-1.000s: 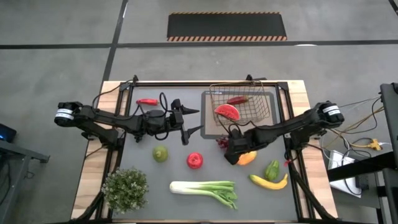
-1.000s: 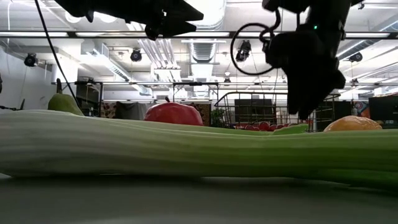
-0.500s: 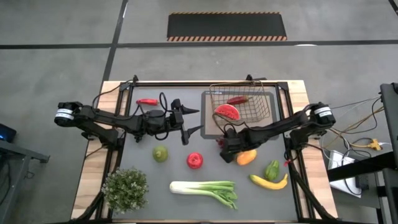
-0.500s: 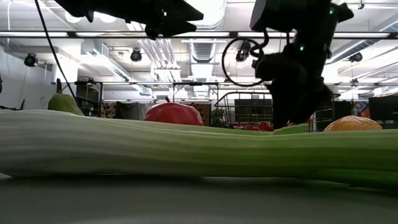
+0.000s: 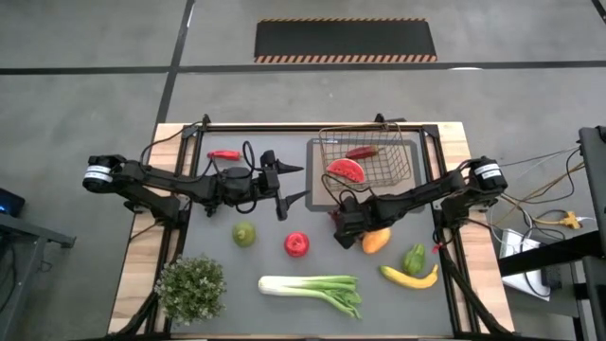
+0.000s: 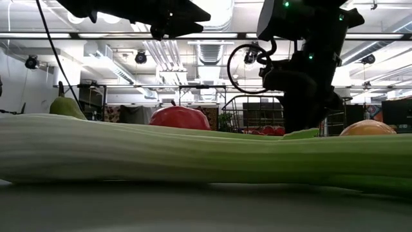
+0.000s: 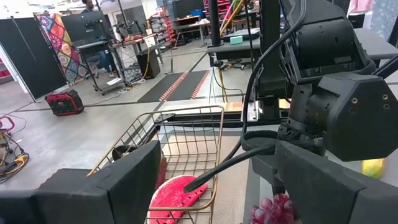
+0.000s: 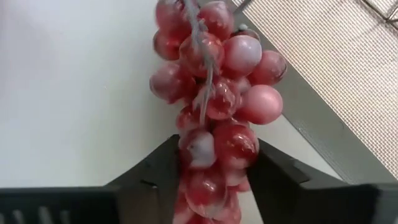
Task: Build produce basket
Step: Put the red grapes into the wire basket
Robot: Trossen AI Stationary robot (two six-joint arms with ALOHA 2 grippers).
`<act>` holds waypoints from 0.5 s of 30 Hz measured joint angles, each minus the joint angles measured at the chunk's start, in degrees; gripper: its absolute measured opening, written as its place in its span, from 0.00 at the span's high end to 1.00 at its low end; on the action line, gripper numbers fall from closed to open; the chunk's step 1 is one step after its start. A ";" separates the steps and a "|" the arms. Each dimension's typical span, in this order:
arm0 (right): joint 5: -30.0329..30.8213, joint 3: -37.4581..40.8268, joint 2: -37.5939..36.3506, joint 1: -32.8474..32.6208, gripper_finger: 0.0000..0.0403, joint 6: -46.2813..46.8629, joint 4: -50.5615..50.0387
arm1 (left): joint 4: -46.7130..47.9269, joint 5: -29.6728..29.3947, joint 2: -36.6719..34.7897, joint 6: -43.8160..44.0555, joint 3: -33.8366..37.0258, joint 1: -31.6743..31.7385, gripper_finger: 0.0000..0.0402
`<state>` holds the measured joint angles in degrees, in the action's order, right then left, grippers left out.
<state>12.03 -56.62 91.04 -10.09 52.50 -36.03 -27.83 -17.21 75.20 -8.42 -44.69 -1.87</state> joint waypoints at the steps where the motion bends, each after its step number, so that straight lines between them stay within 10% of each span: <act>1: 0.00 0.00 -0.06 0.00 0.67 -0.28 0.00 | 0.00 0.00 0.00 -0.03 0.00 0.00 0.25; 15: -0.46 0.00 -4.04 0.00 0.82 -6.82 0.46 | -0.16 -0.20 0.00 -0.78 -0.09 0.00 0.25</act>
<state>11.57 -56.62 86.99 -10.09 45.68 -35.57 -27.99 -17.41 75.20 -9.20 -44.77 -1.87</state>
